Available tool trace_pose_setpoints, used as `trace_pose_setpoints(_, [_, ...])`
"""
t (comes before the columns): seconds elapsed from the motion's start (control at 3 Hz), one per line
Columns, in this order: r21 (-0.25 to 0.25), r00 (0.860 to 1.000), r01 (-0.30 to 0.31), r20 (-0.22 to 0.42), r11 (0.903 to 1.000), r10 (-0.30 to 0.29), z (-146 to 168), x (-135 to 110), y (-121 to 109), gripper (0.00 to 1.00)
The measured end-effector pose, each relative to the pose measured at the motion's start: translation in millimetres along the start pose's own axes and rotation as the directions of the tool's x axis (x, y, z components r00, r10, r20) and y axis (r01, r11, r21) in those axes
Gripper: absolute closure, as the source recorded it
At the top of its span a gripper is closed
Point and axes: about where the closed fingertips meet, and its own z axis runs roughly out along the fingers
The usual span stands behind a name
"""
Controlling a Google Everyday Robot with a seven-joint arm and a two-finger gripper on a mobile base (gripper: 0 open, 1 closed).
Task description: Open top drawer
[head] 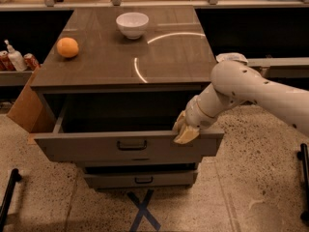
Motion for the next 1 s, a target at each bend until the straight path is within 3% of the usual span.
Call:
trace_pose_setpoints(0.67, [0.0, 1.0, 0.0, 0.0, 1.0, 0.0, -0.4, -0.3, 0.0, 0.12])
trace_pose_setpoints(1.0, [-0.004, 1.0, 0.001, 0.001, 1.0, -0.001, 1.3, -0.7, 0.7, 0.0])
